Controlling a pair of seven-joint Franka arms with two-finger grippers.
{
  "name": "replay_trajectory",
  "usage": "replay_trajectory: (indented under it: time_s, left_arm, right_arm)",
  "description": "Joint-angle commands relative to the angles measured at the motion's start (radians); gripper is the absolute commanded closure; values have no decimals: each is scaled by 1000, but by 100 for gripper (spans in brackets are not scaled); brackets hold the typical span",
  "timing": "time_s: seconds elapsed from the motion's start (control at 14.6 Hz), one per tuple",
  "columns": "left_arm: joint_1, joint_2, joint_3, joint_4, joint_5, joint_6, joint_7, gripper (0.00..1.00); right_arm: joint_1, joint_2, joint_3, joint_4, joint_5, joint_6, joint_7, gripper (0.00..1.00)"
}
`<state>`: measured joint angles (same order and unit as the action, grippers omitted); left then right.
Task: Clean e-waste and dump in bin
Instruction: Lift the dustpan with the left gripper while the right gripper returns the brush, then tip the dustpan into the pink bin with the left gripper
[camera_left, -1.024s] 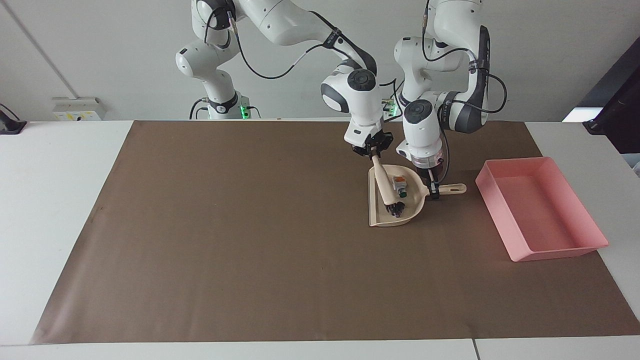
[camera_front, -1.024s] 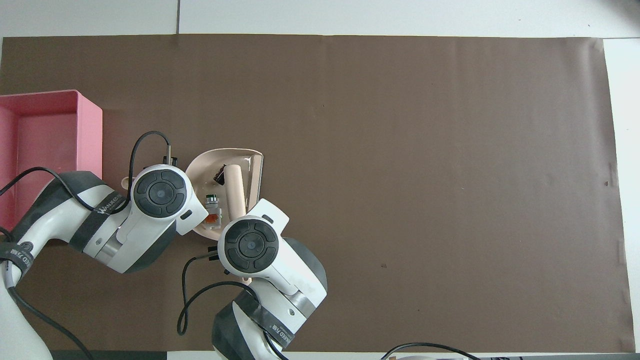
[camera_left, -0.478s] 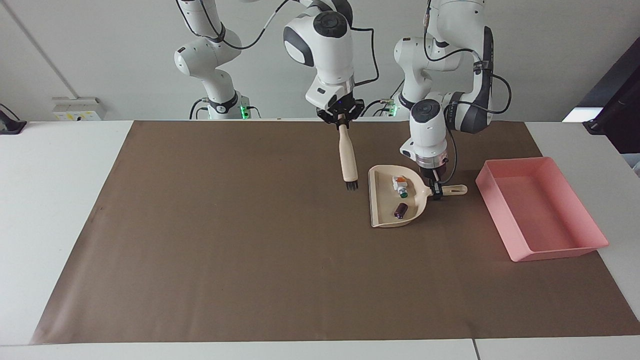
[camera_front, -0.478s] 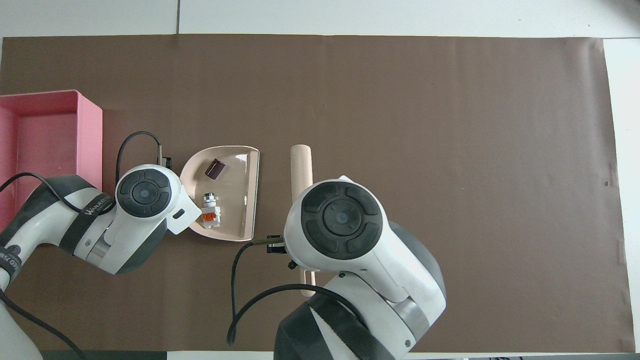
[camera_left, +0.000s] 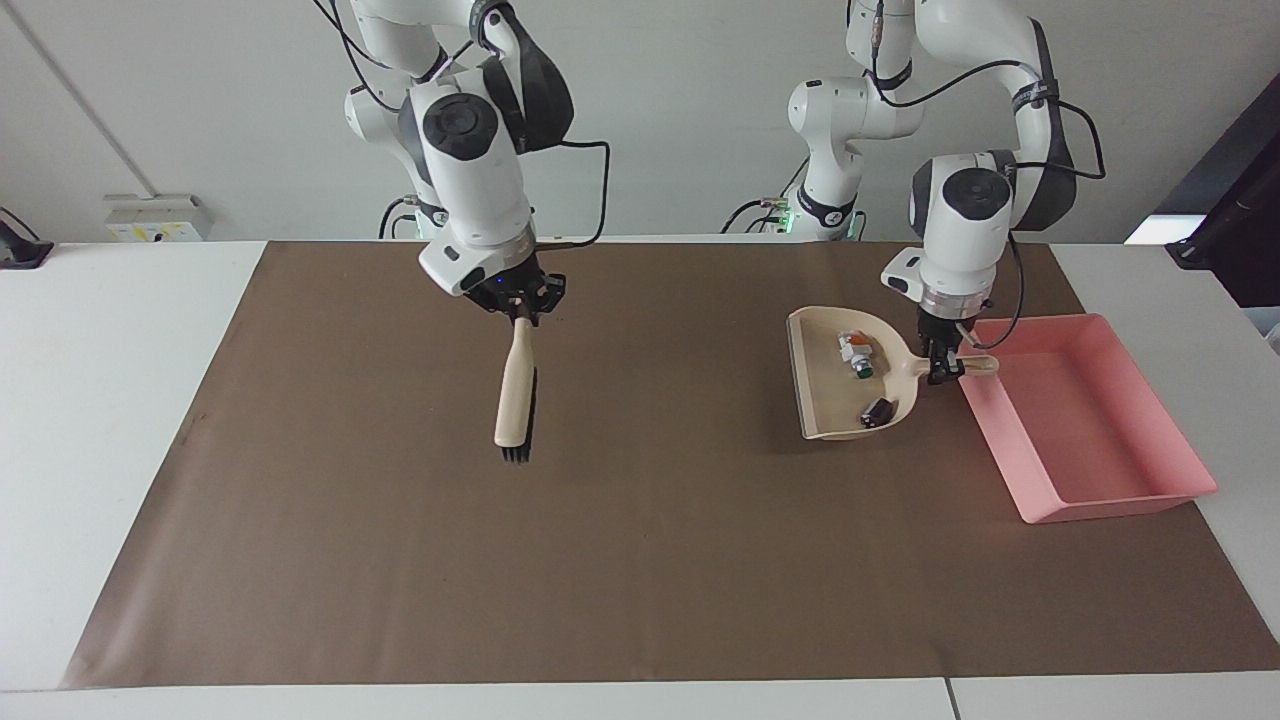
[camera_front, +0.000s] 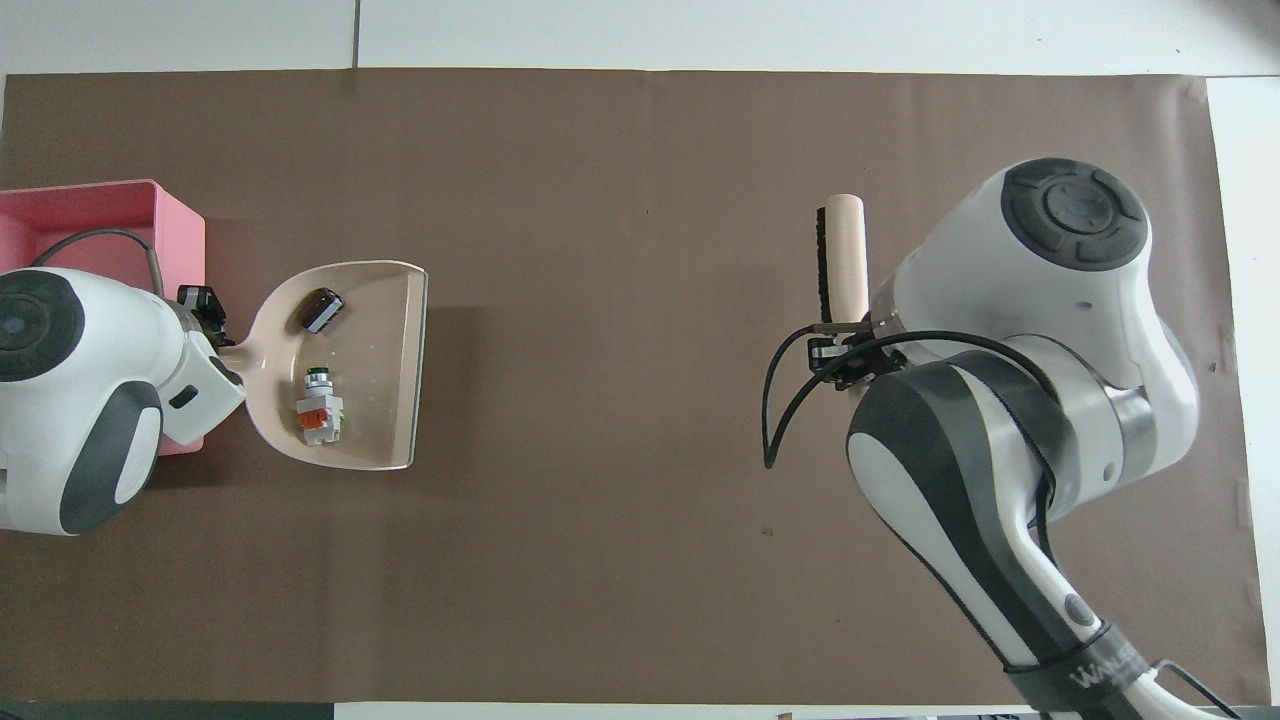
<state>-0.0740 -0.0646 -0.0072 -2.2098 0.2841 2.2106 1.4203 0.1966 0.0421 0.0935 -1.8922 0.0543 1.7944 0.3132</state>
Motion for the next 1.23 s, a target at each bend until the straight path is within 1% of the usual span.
replay_trajectory:
  time_s: [0.0, 0.14, 0.27, 0.41, 0.48, 0.68, 0.82, 0.96, 1.09, 1.16]
  left_arm:
    - [87, -7, -4, 79, -32, -41, 54, 100]
    - [155, -6, 1, 113, -33, -42, 106, 100]
    - [215, 17, 3, 172, -33, -46, 140, 100]
    - [284, 37, 3, 208, -31, -35, 143, 100]
    - [318, 61, 3, 241, -32, -37, 137, 100]
    - [420, 147, 4, 324, -22, -20, 147, 100]
    - [453, 183, 6, 340, 1, 39, 247, 100]
    - [461, 196, 12, 346, 52, 58, 266, 100]
    - [462, 232, 10, 357, 194, 93, 264, 100]
    - [461, 236, 10, 358, 252, 107, 262, 100]
  right_arm:
    - [-118, -71, 19, -137, -92, 72, -126, 100]
    - [-192, -79, 19, -195, -132, 115, -150, 100]
    - [-282, -93, 19, -240, -145, 140, -265, 100]
    - [-345, -120, 19, -325, -145, 236, -333, 100]
    - [-358, -132, 19, -368, -145, 294, -333, 100]
    - [-393, -131, 19, -427, -128, 342, -324, 100]
    - [-405, -133, 19, -441, -84, 373, -354, 100]
    - [-428, -125, 17, -447, -68, 378, -414, 100]
    - [-451, -125, 17, -465, -54, 395, -457, 98]
    - [-453, -125, 17, -482, -54, 402, -463, 97]
